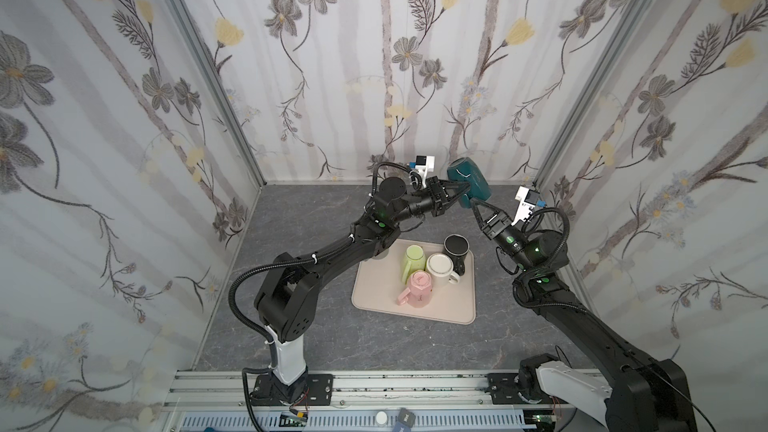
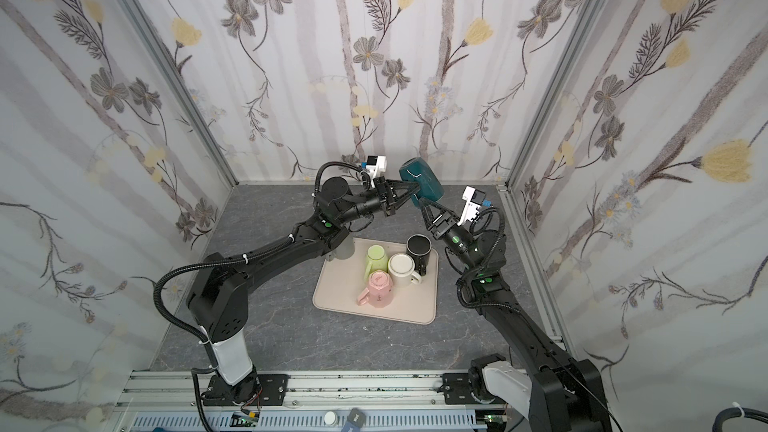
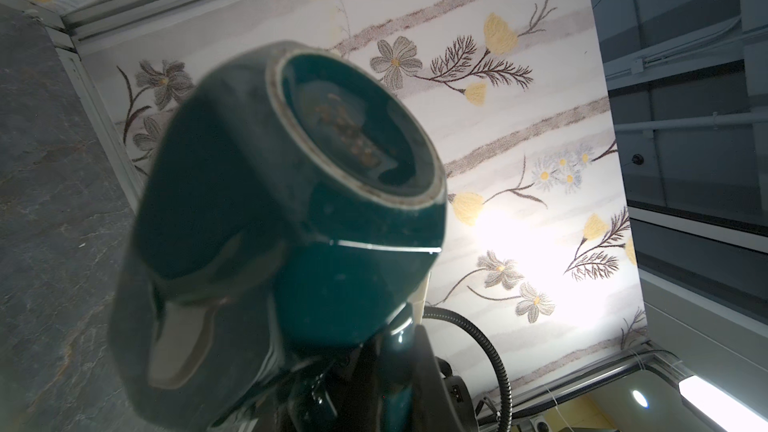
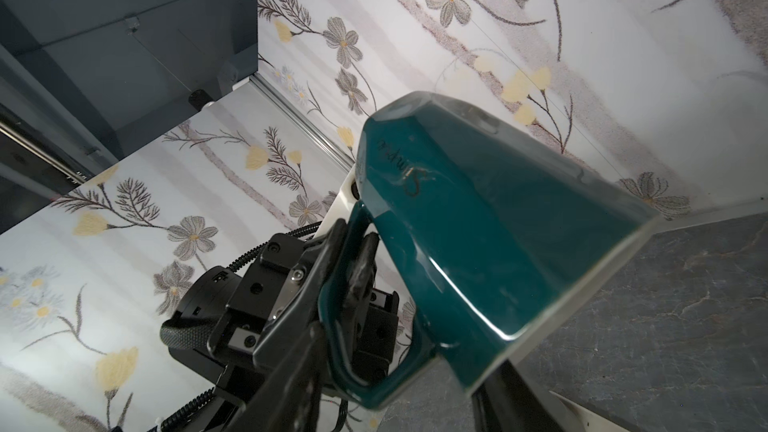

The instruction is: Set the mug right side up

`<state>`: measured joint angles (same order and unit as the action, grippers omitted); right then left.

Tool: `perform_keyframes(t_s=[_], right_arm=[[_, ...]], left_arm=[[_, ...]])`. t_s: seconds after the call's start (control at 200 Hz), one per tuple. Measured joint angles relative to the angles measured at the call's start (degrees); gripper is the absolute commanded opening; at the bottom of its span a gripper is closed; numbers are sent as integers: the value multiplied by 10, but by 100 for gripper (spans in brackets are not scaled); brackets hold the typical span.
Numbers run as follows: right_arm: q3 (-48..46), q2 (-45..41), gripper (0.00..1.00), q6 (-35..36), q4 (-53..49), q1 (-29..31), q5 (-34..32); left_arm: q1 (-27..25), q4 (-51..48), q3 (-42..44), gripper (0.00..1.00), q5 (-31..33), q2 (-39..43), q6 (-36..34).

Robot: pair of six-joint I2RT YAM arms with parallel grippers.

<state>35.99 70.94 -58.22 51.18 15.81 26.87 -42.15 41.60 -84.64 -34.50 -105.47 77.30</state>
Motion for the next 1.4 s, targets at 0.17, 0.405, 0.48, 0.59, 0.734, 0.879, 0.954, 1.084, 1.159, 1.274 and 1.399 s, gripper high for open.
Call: perform_keyframes(t_s=[0.17,0.405,0.48,0.59,0.734,0.879,0.954,1.084,1.159,1.274,1.399], right_arm=[[0,10,54,5,78,3,18],[-1,20,55,21,91,3,27],[-1,20,54,26,91,3,28],[-1,24,51,28,95,3,34],[0,28,28,29,125,3,42],[0,32,20,21,168,3,21],[0,33,22,24,180,3,21],[1,34,25,26,179,3,19],[3,34,30,26,179,3,18],[8,34,30,28,176,2,16],[20,42,11,27,163,2,7]], left_arm=[[-4,36,12,0,7,17,17],[-6,58,36,0,16,24,30],[-6,63,38,0,15,25,36],[-2,63,46,0,12,30,39],[8,63,53,0,-8,42,49],[9,78,49,0,-30,43,55],[9,86,46,0,-33,40,56],[10,86,37,0,-42,31,58],[10,86,29,0,-45,25,58],[9,90,23,0,-47,16,59],[7,89,18,0,-51,11,58]])
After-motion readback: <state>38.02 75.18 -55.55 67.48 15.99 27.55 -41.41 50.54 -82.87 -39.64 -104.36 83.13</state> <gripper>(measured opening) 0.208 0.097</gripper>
